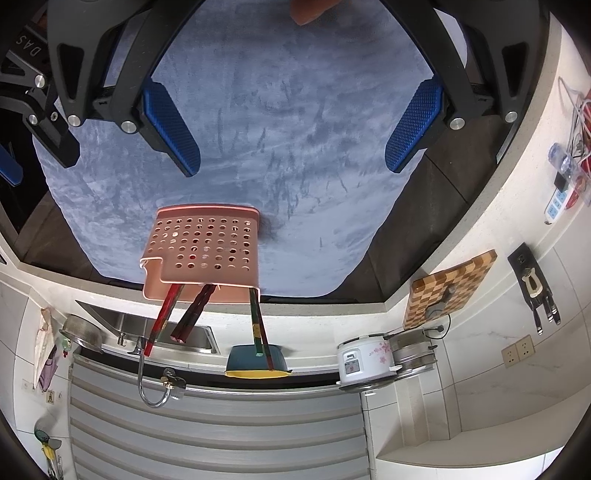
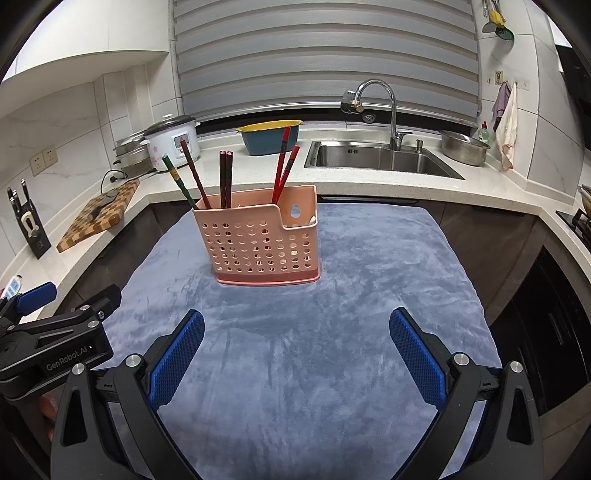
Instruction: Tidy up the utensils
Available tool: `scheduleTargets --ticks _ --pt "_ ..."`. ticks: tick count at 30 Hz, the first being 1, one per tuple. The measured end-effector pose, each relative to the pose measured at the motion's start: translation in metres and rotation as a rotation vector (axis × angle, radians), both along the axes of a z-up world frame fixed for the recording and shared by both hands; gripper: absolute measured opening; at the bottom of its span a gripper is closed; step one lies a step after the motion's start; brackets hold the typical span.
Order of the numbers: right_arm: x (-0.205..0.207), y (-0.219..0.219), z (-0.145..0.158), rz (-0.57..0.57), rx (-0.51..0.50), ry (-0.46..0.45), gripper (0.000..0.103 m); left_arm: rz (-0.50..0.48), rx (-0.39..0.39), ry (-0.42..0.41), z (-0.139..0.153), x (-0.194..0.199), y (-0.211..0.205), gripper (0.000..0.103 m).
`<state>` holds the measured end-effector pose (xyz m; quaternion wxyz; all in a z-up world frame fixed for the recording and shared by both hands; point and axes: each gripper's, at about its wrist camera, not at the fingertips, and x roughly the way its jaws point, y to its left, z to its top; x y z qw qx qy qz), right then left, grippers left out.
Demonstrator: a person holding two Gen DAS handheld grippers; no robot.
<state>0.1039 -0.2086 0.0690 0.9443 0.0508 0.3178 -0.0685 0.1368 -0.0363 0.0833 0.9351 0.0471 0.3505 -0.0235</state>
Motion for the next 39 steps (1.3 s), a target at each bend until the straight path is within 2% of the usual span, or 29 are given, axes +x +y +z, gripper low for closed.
scheduleTargets --ticks 39 --pt "-0.0007 0.0001 -0.0003 -0.001 0.004 0.004 0.097 0.026 0.009 -0.018 0.0000 -0.0016 0.0016 0.096"
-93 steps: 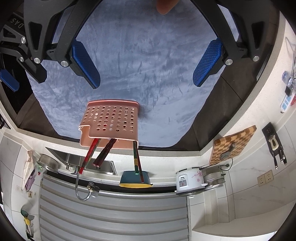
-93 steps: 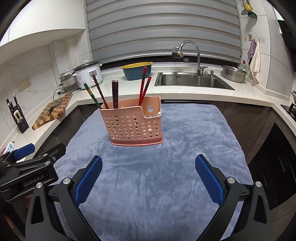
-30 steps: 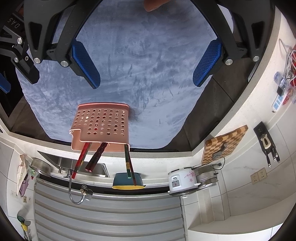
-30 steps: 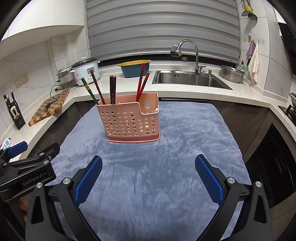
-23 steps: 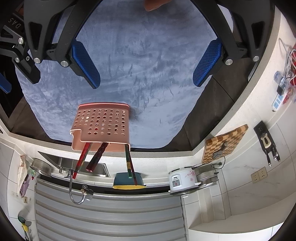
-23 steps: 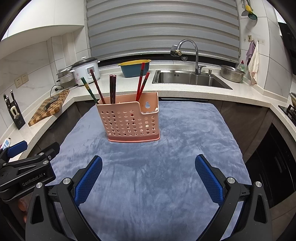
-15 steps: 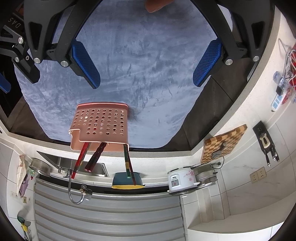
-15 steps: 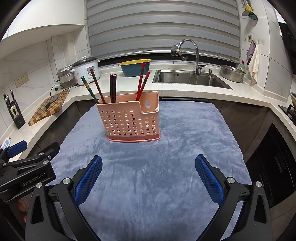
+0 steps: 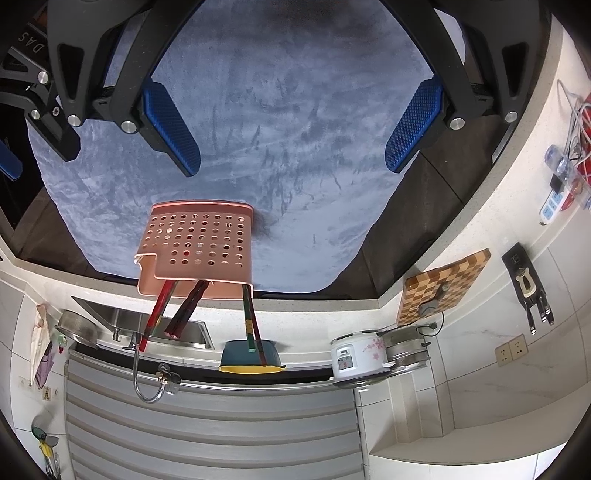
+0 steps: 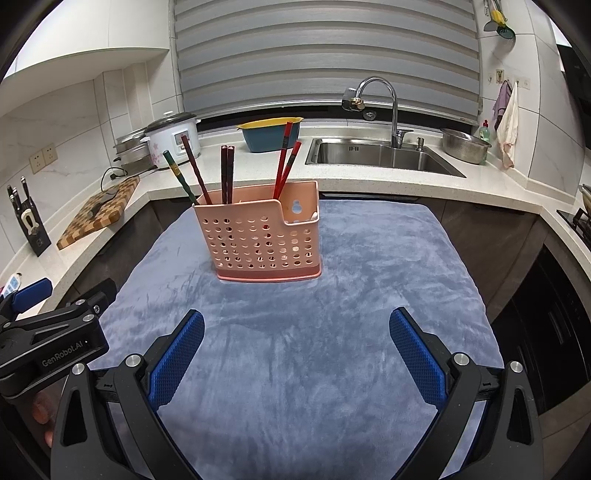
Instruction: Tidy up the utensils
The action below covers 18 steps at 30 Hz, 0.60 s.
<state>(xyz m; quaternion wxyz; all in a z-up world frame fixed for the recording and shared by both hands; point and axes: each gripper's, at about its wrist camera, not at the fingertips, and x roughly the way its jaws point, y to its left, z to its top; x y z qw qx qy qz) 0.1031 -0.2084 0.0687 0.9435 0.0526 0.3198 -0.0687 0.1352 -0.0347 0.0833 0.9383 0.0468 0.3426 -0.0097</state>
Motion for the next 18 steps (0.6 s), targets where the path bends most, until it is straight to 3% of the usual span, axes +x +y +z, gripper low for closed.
scheduleTargets --ticks 18 --pt "-0.0015 0.0032 -0.0065 0.002 0.002 0.004 0.097 0.003 0.010 0.011 -0.0053 0.0029 -0.0012 0.096"
